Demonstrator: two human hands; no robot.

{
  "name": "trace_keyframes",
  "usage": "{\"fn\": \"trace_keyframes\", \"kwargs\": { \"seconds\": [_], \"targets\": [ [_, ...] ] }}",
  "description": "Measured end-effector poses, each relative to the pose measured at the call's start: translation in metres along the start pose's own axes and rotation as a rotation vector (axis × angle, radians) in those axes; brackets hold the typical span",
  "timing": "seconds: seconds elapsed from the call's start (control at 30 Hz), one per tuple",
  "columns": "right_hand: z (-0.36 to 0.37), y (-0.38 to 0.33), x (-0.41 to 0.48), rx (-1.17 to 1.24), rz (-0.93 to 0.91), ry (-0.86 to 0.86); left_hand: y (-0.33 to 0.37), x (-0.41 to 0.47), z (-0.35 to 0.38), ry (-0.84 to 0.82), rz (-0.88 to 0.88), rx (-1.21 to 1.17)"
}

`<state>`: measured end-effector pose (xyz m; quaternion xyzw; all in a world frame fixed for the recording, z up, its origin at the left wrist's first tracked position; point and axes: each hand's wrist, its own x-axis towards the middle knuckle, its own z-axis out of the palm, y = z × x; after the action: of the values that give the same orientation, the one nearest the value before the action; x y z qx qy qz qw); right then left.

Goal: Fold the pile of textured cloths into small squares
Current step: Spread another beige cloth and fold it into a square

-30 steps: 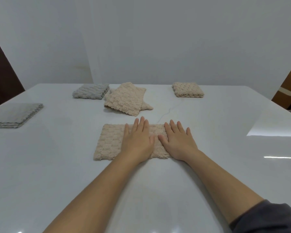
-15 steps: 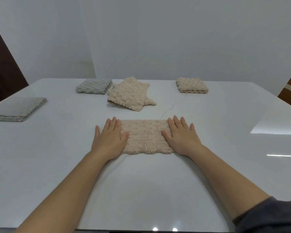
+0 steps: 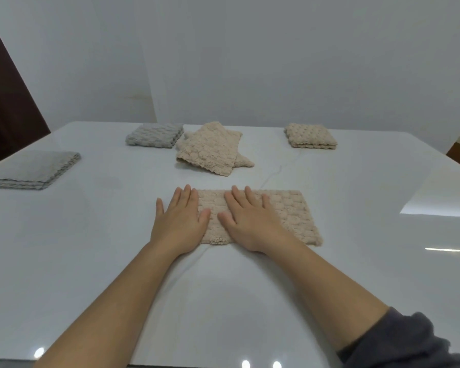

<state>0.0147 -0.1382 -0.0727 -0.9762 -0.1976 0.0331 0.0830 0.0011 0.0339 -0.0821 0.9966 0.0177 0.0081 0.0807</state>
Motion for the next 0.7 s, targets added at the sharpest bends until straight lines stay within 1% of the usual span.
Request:
{"fn": "trace_keyframes", "kwargs": {
  "seconds": [0.2,0.33,0.37,0.43,0.5,0.53,0.6,0.7],
  "targets": [
    [-0.006,0.038,-0.013,0.006,0.165,0.010,-0.004,0.000,0.000,-0.019,-0.018,-0.041],
    [-0.009,0.049,-0.019,0.006,0.243,0.008,-0.008,-0.001,-0.006,-0.060,-0.058,-0.071],
    [-0.009,0.048,-0.019,0.002,0.257,0.009,-0.008,0.000,-0.009,-0.044,-0.053,-0.069],
    [-0.010,0.043,-0.017,0.002,0.275,0.038,-0.009,0.002,-0.017,0.061,-0.039,-0.073],
    [-0.010,0.036,-0.015,0.013,0.267,0.102,-0.009,0.007,-0.028,0.118,-0.046,-0.091],
    [-0.011,0.032,-0.015,0.015,0.245,0.127,-0.010,0.011,-0.033,0.108,-0.052,-0.081],
    [-0.013,0.023,-0.013,0.015,0.188,0.139,-0.012,0.021,-0.038,0.047,-0.066,-0.038],
    [-0.012,0.016,-0.006,0.024,0.129,0.091,-0.013,0.036,-0.043,-0.058,-0.104,-0.042]
  ]
}}
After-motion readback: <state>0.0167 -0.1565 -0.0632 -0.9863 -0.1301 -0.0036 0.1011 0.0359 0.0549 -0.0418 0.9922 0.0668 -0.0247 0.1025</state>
